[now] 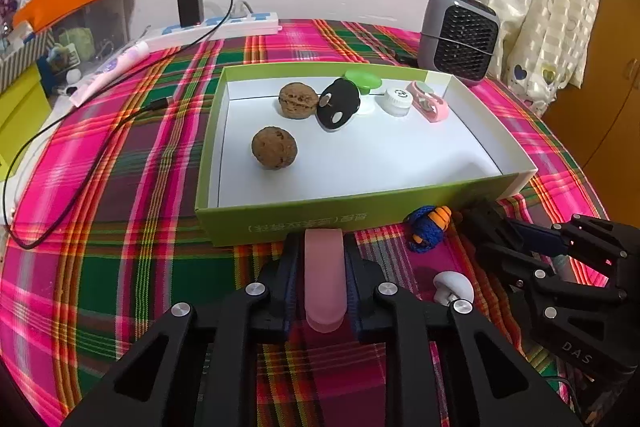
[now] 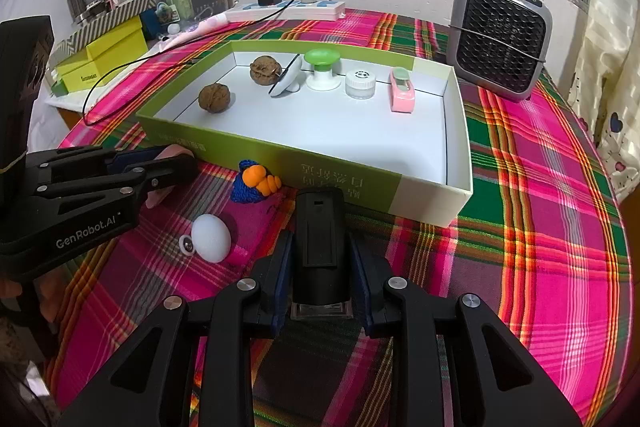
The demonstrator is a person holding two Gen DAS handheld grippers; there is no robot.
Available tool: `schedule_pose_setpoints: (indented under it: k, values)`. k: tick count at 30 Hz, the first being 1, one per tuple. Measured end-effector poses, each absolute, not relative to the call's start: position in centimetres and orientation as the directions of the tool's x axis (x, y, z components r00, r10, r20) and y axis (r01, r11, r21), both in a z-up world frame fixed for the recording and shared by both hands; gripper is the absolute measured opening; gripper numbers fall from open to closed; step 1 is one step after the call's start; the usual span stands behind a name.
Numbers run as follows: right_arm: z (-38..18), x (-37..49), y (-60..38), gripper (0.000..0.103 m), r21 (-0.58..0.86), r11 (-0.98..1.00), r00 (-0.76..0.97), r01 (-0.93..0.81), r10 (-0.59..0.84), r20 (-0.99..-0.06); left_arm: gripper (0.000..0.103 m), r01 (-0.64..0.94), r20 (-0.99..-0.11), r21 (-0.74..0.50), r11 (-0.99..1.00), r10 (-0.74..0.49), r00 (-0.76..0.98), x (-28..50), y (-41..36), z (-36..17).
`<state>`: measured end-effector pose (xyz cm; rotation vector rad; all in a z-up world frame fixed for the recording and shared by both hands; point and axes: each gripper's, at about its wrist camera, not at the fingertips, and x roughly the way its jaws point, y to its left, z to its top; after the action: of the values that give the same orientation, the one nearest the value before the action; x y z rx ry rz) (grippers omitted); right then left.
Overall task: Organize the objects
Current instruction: 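Lift the pink stapler and black flashlight with both grippers toward the box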
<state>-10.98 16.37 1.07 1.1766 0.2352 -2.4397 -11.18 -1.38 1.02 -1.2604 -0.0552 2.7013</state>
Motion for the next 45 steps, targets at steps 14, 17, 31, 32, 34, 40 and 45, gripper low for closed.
schedule_pose_setpoints:
  k: [14,17,31,32,34,40,45]
  values:
    - [1.04,-10.94,16.26,0.029,0.017,-0.898,-0.557,0.44,-0.288,-0.779,0.016,-0.127,-0.759,-0.101,-0.987,0.159,-0.632,-11.21,-1.5,1.01]
    - [1.05,-10.9,16.26,0.029,0.014,-0.898,-0.558,0.44,-0.286,-0.779,0.016,-0.127,-0.758,-0.102,-0.987,0.16,-0.632,-11.2,-1.48,1.02]
    - [1.07,-10.86,16.13,0.029,0.008,-0.899,-0.561,0.438,-0.28,-0.779,0.016,-0.127,-0.76,-0.093,-0.988,0.153,-0.632,-11.19,-1.42,1.04]
    - [1.08,-10.91,16.18,0.029,0.01,-0.899,-0.56,0.437,-0.281,-0.779,0.016,-0.126,-0.76,-0.093,-0.988,0.152,-0.631,-11.18,-1.46,1.05]
    - [1.12,-10.91,16.21,0.028,0.015,-0.9,-0.56,0.435,-0.283,-0.779,0.016,-0.123,-0.761,-0.091,-0.988,0.148,-0.631,-11.2,-1.53,1.11]
    - [1.4,-10.79,16.2,0.028,0.032,-0.9,-0.562,0.434,-0.298,-0.772,0.016,-0.117,-0.758,-0.097,-0.988,0.149,-0.635,-11.05,-1.8,1.37]
    - [1.94,-10.57,16.28,0.028,0.034,-0.901,-0.572,0.432,-0.303,-0.762,0.016,-0.118,-0.75,-0.097,-0.988,0.15,-0.644,-10.84,-1.87,1.84]
